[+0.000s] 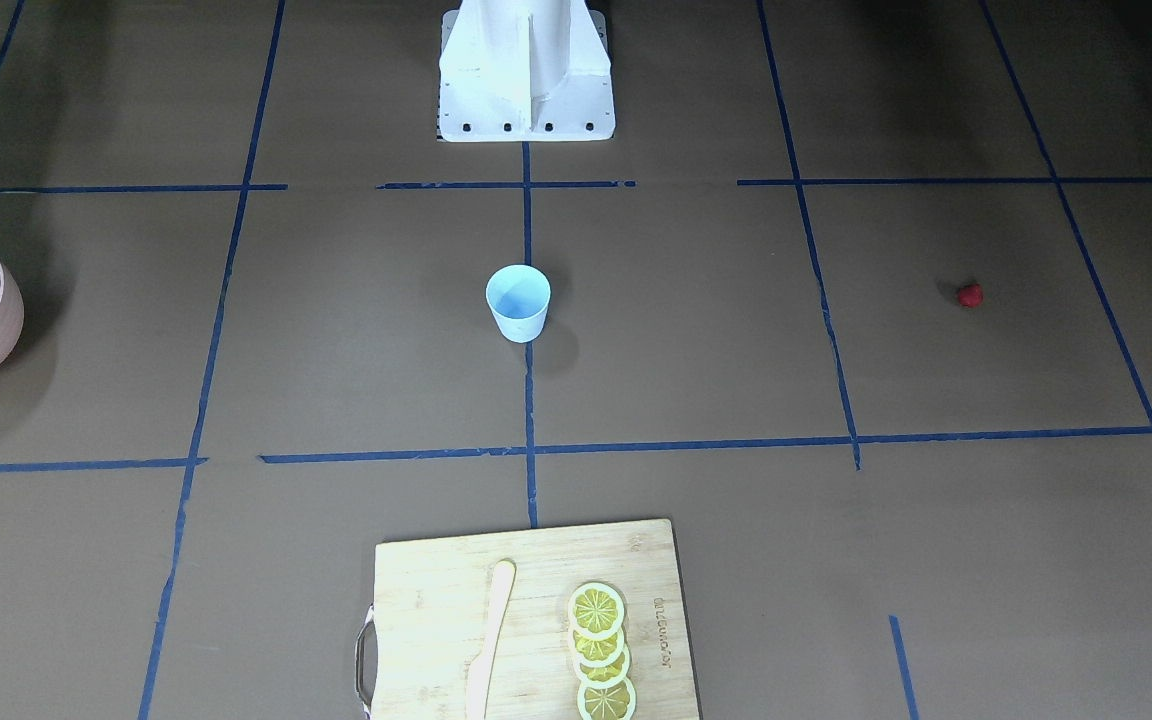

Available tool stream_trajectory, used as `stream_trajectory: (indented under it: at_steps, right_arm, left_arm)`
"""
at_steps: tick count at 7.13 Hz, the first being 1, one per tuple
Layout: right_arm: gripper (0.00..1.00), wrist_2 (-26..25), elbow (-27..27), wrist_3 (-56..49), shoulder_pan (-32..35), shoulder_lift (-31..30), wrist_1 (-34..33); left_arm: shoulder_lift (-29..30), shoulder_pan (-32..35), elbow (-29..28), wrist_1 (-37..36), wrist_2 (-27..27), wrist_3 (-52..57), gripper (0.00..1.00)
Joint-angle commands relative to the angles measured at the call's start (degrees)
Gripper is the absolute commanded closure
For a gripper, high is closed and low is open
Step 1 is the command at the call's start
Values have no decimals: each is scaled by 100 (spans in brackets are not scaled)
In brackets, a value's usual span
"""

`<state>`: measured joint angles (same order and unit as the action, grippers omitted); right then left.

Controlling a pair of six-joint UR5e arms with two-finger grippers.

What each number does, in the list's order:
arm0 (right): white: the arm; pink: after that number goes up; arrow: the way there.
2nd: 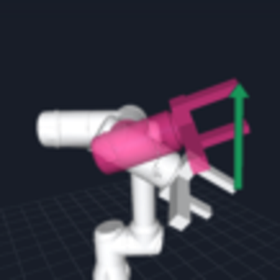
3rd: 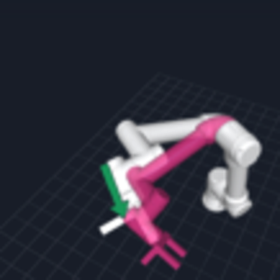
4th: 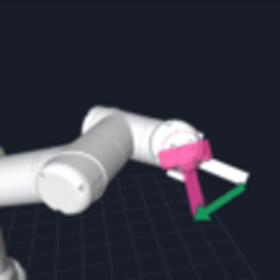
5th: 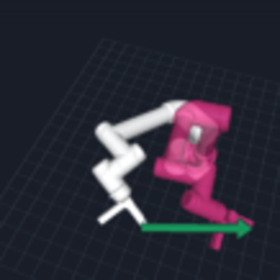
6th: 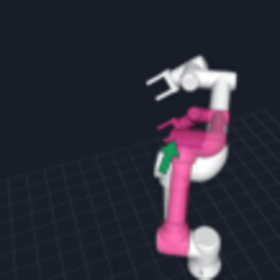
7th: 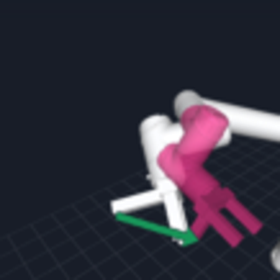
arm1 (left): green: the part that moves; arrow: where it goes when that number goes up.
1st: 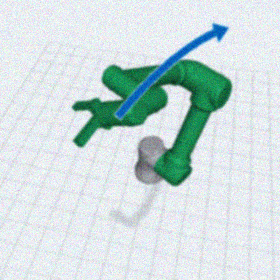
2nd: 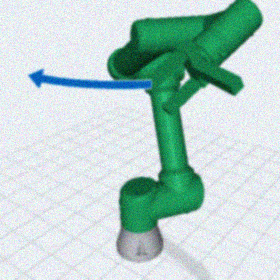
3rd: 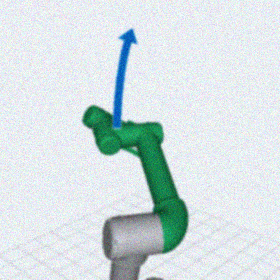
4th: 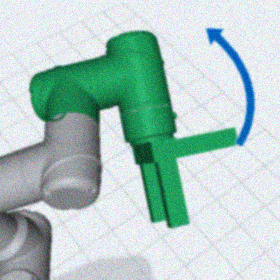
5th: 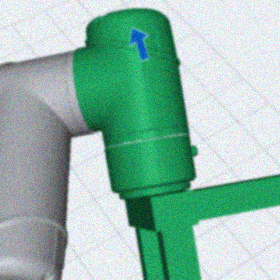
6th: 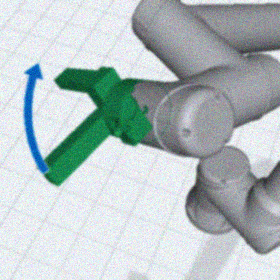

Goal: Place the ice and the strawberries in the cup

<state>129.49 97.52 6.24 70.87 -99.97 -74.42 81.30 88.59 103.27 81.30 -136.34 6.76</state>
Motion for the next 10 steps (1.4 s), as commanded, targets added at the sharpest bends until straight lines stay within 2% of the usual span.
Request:
stream_trajectory:
  at_steps: [1, 2, 3, 5, 7, 8, 10]
  right_arm:
    - [29, -3, -93, 0, -3, 74, -2]
    - [33, -3, -93, 0, -3, 74, 7]
    - [48, -3, -84, 17, -3, 74, 7]
    - [91, 14, -41, 18, -3, 91, 7]
    - [100, 14, -23, -35, 23, 91, 7]
    - [100, 14, 273, -26, 119, -4, -2]
    - [100, 58, 1273, 261, 252, -460, -81]
  left_arm:
    - [0, 0, 0, 0, 2, 0, 0]
    - [0, 0, 9, 0, -7, 0, 0]
    - [0, 0, 0, 0, -7, 0, 0]
    - [0, 0, 0, 0, 2, 0, 0]
    - [0, 0, 0, -9, -120, 0, 0]
    - [0, 0, 0, -9, -164, -8, 0]
    - [0, 0, 0, -9, -165, 0, 0]
